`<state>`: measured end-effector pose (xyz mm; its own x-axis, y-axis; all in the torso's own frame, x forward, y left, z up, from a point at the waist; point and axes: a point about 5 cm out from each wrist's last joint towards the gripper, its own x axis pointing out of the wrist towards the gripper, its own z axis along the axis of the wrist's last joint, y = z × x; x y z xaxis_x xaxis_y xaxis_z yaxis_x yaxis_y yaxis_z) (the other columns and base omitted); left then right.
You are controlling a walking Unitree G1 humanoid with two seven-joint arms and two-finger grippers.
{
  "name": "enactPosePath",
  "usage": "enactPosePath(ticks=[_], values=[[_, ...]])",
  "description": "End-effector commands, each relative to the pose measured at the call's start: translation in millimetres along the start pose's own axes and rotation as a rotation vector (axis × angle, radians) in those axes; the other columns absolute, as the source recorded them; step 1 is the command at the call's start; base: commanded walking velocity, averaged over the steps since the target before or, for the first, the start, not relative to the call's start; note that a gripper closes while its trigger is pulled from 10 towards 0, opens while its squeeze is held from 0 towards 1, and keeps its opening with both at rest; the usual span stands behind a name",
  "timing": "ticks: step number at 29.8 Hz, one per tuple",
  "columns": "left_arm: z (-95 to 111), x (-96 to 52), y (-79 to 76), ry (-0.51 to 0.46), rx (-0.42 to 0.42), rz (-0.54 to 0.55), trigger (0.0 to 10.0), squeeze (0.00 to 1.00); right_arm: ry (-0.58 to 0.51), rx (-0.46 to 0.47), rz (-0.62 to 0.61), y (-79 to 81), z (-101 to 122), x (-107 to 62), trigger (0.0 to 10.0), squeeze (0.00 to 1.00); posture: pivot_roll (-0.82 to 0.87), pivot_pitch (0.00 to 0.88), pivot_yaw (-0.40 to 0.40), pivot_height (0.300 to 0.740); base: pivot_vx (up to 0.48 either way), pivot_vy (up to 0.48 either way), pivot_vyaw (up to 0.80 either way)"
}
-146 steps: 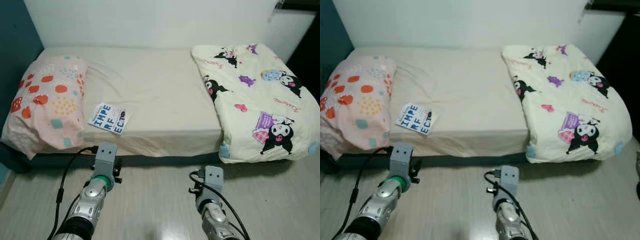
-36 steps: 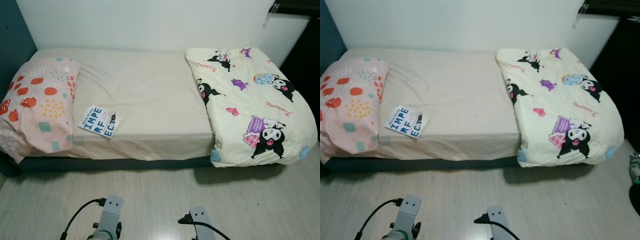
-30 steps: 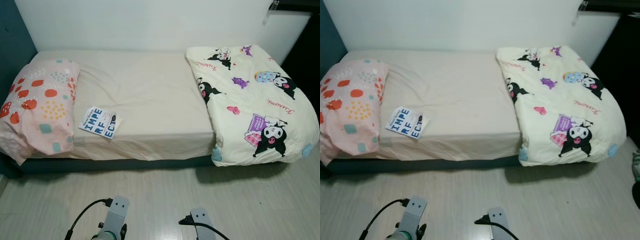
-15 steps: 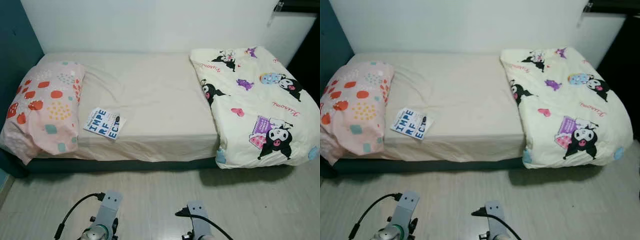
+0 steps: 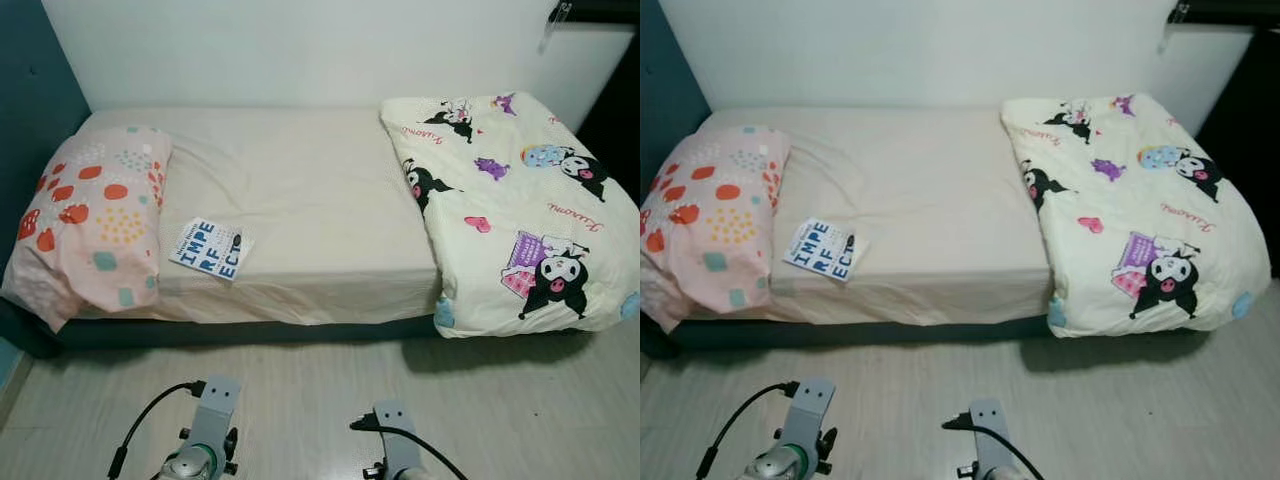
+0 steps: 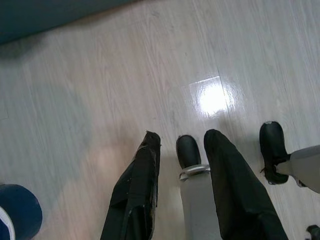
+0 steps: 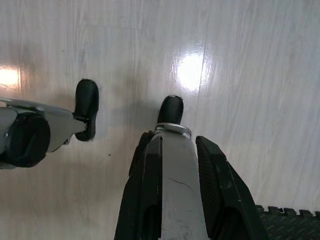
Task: Clean up the room
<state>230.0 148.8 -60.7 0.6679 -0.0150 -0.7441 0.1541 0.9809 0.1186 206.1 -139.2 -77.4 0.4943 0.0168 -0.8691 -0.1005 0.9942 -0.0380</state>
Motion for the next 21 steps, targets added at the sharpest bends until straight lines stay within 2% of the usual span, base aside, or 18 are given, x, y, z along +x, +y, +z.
enactPosePath(ticks=[1,3,13,21], values=[[-4,-0.4,2.0,0.022,0.006,-0.003,10.0,0.0,0.022,0.008,0.001,2.2,-5,0.0,10.0,0.0,0.07,0.01,0.109,0.74,0.0,0.0,0.0],[-7,-0.9,-0.2,0.027,0.007,0.001,10.0,0.0,0.029,0.002,0.006,1.6,-11,-0.3,10.0,0.0,0.09,0.012,0.078,0.74,0.0,0.0,0.0],[-16,-2.9,-10.2,0.042,0.013,-0.017,10.0,0.0,0.058,-0.017,-0.001,-2.9,-24,-1.1,10.0,0.0,0.09,0.02,0.038,0.74,0.0,0.0,0.0],[-18,-3.3,-8.7,0.055,0.007,-0.005,10.0,0.0,0.056,-0.017,0.001,-4.3,-26,-1.3,10.0,0.0,0.09,0.022,0.046,0.74,0.0,0.0,0.0]])
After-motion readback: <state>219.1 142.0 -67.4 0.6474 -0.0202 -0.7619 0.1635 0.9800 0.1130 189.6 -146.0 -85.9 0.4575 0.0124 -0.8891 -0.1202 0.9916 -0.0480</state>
